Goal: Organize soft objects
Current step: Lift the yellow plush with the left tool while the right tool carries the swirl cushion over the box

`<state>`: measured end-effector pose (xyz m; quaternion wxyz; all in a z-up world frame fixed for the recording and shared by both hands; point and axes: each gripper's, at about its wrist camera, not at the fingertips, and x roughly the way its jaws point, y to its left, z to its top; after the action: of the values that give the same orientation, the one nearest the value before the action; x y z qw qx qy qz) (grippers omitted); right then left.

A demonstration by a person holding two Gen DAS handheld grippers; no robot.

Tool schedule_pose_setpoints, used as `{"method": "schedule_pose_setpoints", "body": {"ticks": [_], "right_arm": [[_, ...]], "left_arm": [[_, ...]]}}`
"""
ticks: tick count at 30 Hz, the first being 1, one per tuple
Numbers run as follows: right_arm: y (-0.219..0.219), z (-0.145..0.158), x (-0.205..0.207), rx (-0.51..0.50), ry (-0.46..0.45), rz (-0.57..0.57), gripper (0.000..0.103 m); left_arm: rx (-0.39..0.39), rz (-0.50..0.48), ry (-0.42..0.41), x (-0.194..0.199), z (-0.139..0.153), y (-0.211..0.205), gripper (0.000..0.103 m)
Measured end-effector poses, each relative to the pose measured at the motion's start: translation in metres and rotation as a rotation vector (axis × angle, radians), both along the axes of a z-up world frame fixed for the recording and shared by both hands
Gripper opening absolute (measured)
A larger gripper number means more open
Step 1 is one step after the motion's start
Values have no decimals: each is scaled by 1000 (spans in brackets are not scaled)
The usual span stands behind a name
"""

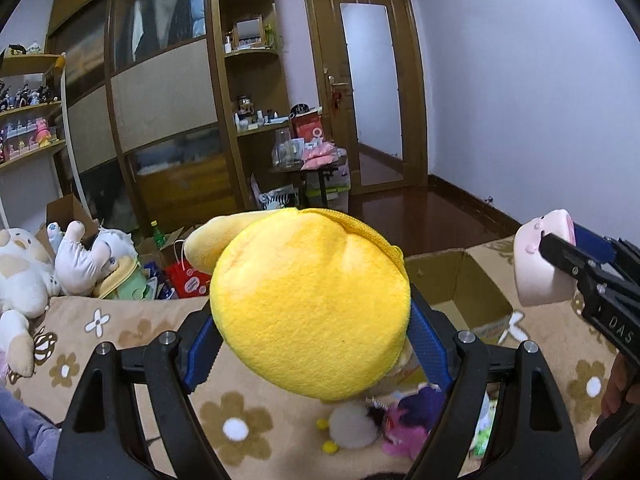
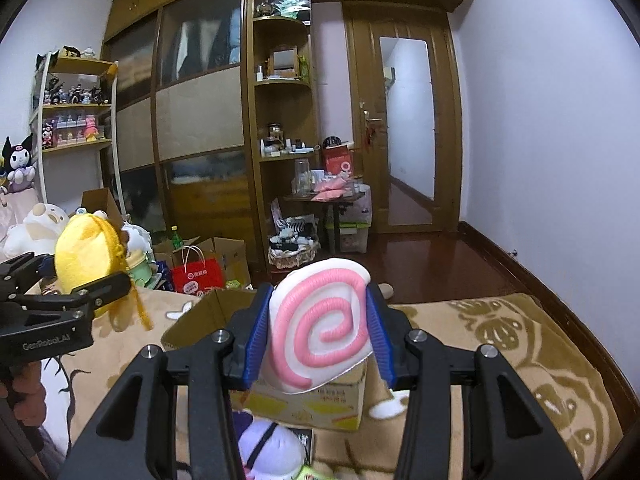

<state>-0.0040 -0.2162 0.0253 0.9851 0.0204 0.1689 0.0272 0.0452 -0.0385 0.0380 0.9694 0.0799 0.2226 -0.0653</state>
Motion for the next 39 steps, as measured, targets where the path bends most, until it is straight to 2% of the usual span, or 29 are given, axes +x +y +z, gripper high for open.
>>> {"method": "schedule_pose_setpoints", "body": {"ticks": [8, 14, 24, 31, 39], "right_arm": [[1, -4, 32, 16, -1, 3, 48], [-2, -12, 58, 48, 10, 10, 48], [4, -44, 84, 55, 76, 56, 48], [6, -66, 97, 60, 115, 77, 50], [0, -84, 107, 87, 159, 84, 53]], "left_arm": [[31, -19, -26, 38, 1, -13, 82], [12, 4, -12, 65, -12, -9, 82], [-27, -21, 93, 98, -48, -4, 82], [-22, -68, 142, 107, -74, -10, 82], [-1, -107, 179, 108, -89, -21, 83]]}}
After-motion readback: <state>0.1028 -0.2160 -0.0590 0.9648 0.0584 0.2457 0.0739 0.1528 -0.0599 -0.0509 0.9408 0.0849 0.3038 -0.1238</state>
